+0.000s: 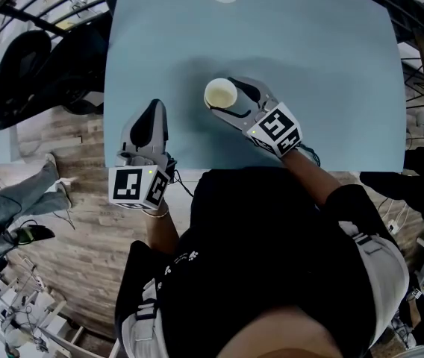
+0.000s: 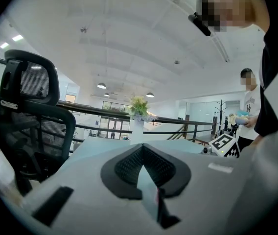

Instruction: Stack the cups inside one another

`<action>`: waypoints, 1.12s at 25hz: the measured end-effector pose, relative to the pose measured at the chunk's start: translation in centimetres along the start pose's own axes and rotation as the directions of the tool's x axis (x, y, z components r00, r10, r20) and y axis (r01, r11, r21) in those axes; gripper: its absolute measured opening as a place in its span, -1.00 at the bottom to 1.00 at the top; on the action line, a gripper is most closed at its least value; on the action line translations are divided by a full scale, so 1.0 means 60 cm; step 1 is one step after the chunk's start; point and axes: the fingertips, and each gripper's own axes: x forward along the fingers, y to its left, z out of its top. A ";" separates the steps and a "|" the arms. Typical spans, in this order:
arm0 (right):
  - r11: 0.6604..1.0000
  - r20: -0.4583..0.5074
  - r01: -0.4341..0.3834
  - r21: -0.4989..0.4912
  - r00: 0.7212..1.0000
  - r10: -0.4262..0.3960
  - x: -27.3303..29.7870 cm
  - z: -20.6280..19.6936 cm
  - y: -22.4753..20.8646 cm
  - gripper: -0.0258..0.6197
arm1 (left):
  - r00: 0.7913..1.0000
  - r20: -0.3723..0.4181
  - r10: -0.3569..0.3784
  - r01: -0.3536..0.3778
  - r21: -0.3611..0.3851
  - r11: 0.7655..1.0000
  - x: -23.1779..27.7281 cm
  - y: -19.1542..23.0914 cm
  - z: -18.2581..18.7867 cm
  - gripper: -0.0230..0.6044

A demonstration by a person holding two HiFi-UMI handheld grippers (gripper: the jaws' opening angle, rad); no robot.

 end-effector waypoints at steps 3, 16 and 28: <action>1.000 -0.022 -0.008 -0.005 1.000 0.008 0.004 -0.011 0.001 0.13 | 1.000 0.000 0.003 -0.003 0.000 1.000 -0.001 0.000 -0.001 -0.96; 1.000 -0.066 -0.022 -0.018 0.998 0.021 0.012 -0.036 0.006 0.13 | 1.000 0.006 -0.008 0.008 -0.001 1.000 0.000 -0.002 0.001 -0.96; 0.994 0.188 0.082 0.075 0.978 -0.095 -0.043 0.054 -0.028 -0.40 | 1.000 -0.001 -0.015 0.015 0.004 1.000 -0.001 -0.006 -0.004 -0.96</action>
